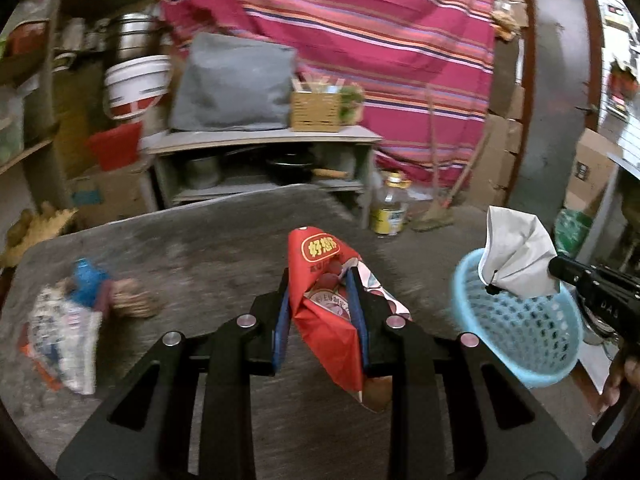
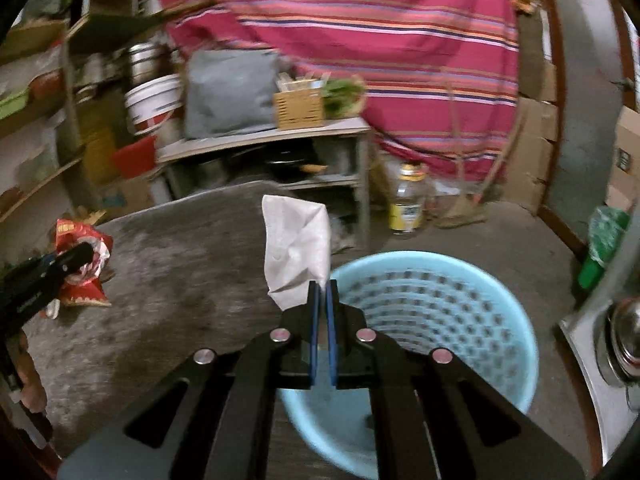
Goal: Collect trash
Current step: 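Carry the red wrapper and white tissue in both tools over the blue basket, then open both tools to drop the red wrapper and tissue into the basket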
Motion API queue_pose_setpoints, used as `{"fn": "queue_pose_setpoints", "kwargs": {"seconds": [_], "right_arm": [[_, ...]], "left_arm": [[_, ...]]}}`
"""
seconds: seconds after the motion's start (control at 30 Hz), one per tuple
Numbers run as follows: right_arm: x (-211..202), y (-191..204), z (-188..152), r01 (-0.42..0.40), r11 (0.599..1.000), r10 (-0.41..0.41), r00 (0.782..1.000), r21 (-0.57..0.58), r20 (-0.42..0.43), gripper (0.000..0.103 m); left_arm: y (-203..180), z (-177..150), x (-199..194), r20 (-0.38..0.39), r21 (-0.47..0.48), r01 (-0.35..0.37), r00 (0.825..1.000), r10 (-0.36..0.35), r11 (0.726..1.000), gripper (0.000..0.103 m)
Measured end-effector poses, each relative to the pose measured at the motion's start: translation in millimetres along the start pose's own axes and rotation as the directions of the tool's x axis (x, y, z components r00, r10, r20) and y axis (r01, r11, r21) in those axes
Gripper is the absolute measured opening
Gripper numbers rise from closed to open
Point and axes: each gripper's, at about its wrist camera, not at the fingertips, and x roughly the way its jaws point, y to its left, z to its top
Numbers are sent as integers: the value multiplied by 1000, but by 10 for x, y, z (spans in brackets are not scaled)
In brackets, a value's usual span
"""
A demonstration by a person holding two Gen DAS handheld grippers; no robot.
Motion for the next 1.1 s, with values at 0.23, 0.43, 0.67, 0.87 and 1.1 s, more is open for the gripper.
{"fn": "queue_pose_setpoints", "kwargs": {"seconds": [0.23,0.43,0.67,0.87,1.1], "right_arm": [[4,-580,-29,102,993,-101,995,59,-17,4],[113,-914,-91,134,986,-128,990,98,-60,4],[76,-1116,-170,153,981,-145,987,122,-73,4],[104,-1162,-205,154,980,-143,986,127,-91,4],[214,-1061,-209,128,982,-113,988,137,-109,4]], "left_arm": [[-804,66,316,-11,46,109,994,-108,993,25],[-1376,38,558,-45,90,181,983,-177,979,25],[-1695,-34,832,-119,97,224,970,-212,970,35],[-1707,-75,850,-124,93,205,973,-193,974,61],[-1421,-58,677,-69,86,114,992,-108,990,84]]}}
